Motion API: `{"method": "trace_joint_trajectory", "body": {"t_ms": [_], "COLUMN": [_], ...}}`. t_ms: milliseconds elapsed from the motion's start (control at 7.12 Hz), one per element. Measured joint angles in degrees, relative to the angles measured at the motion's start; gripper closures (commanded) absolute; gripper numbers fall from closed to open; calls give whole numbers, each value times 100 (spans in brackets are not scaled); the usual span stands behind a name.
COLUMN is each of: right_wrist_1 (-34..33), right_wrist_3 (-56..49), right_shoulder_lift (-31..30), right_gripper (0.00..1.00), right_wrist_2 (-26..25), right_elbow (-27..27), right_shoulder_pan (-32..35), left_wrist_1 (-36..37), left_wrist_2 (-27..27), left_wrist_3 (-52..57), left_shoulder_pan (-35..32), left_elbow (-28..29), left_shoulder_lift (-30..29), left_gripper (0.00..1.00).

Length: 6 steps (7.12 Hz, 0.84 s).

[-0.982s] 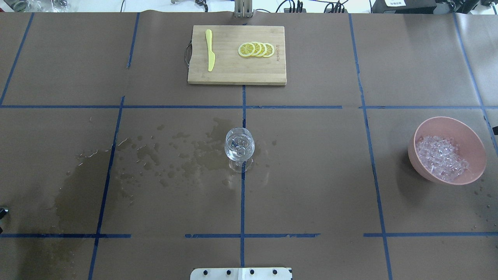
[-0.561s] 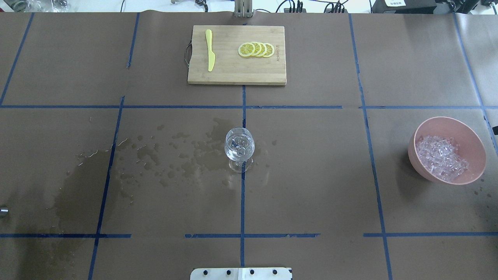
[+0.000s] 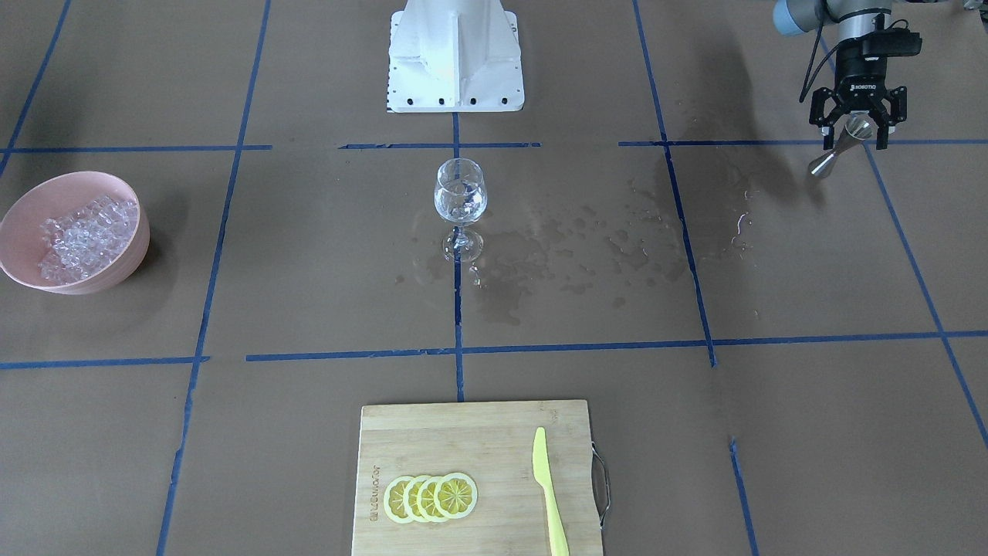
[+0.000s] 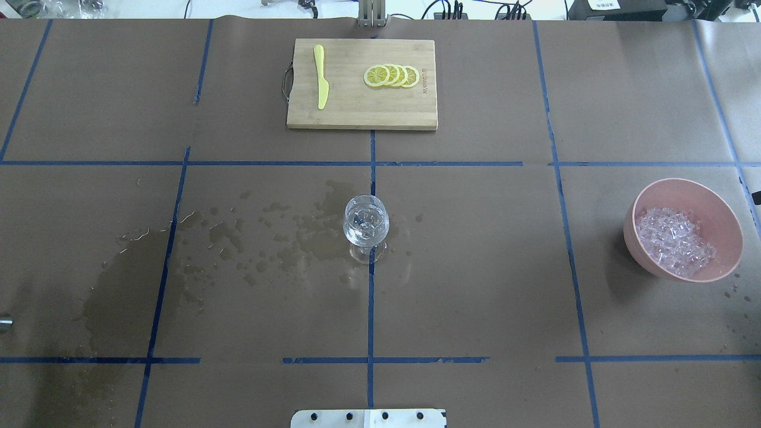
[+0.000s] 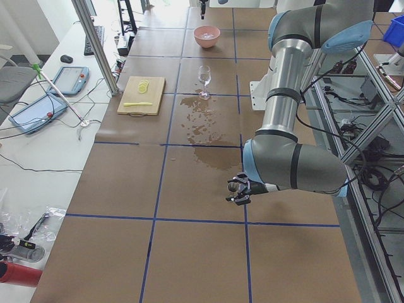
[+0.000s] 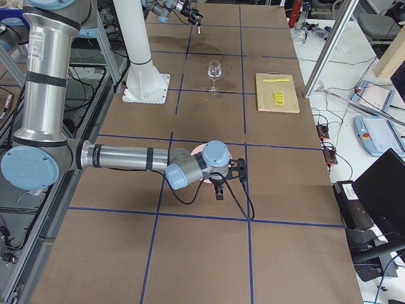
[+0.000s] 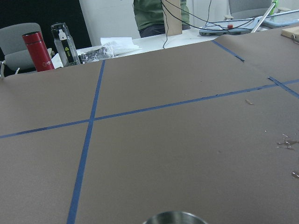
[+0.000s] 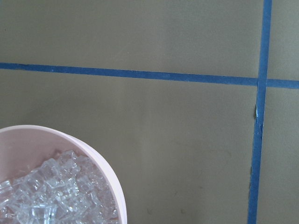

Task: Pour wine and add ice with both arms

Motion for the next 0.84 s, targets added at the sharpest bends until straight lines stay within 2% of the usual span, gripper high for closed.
{"method": "trace_joint_trajectory", "body": {"t_ms": [842], "right_wrist_1": [1], "right_wrist_3": [43], "right_shoulder_lift": [7], "right_gripper": [0], "right_wrist_2": [2], "right_elbow": [29], "right_shoulder_pan": [0], "left_wrist_1": [3], "left_wrist_2": [-78], "left_wrist_3": [31], "left_shoulder_pan": [-407], "left_elbow": [-750], "left_shoulder_lift": [333], "left_gripper": [5]}}
